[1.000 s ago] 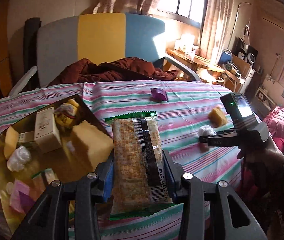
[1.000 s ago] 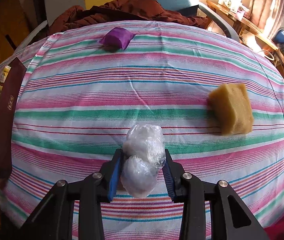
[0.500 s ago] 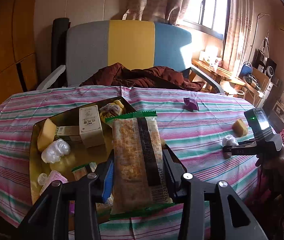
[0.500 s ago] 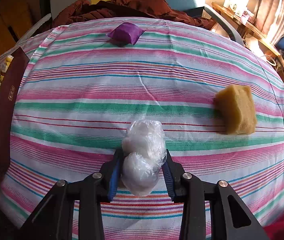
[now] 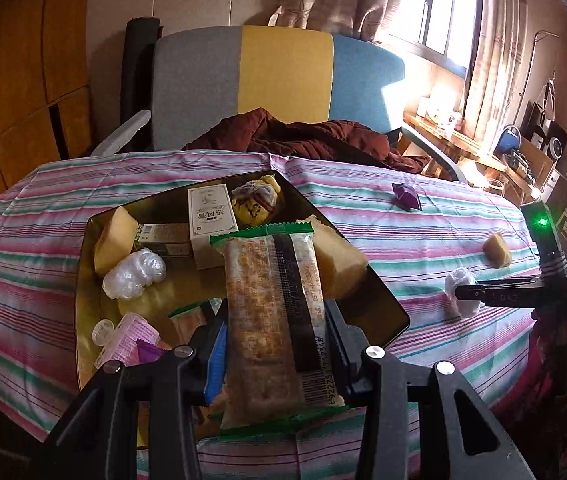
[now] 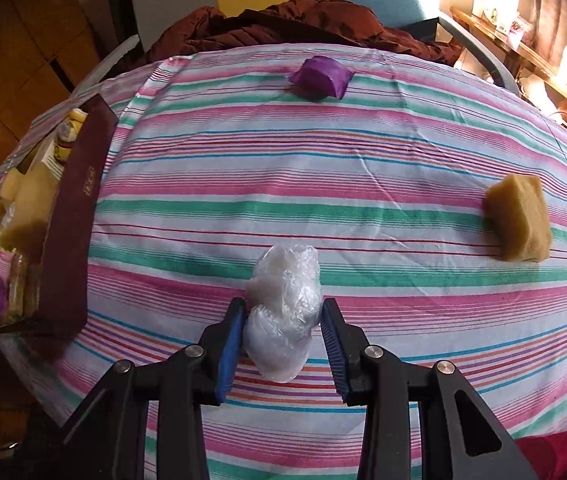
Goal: Organize objects
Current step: 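Carry the cracker packet and plastic bag ball over the gold tray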
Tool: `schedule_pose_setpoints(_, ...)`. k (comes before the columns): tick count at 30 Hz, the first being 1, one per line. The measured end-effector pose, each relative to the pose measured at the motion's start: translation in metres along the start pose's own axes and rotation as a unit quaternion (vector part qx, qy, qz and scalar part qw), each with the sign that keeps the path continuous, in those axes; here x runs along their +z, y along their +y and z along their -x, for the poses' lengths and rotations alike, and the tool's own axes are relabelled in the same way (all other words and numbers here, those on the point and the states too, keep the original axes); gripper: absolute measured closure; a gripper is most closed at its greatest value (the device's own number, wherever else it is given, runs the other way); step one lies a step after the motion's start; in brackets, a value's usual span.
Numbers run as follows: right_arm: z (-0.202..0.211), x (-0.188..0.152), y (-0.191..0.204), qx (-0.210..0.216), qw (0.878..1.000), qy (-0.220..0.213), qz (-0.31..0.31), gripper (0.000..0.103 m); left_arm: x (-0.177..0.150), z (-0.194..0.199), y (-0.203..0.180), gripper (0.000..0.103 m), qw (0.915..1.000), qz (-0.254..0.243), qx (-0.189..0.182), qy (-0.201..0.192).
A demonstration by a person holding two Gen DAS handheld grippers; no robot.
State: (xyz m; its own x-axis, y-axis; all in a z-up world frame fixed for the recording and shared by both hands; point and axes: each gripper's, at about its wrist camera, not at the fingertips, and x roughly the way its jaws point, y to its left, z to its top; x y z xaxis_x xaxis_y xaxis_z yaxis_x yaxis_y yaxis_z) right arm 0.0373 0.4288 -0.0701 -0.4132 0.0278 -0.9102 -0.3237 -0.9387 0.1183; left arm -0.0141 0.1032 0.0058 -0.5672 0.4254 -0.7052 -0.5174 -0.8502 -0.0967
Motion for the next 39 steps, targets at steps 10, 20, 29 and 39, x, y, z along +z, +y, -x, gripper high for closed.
schedule_pose_setpoints(10,0.027,0.006,0.060,0.053,0.997,-0.046,0.036,0.064,-0.010,0.006,0.040,0.060,0.9989,0.045,0.015,0.004)
schedule_pose_setpoints(20,0.013,-0.001,0.053,0.037,0.999,-0.027,0.023,0.070,-0.017,0.003,0.049,0.060,0.9982,0.055,0.017,0.015)
schedule_pose_setpoints(29,0.015,-0.015,0.041,0.040,0.999,-0.008,0.028,0.019,-0.019,-0.004,0.037,0.060,0.9985,0.047,-0.002,0.028)
schedule_pose_setpoints(39,0.003,-0.009,0.054,0.027,0.999,-0.021,0.020,0.002,-0.021,-0.006,0.035,0.060,0.9983,0.046,-0.005,0.035)
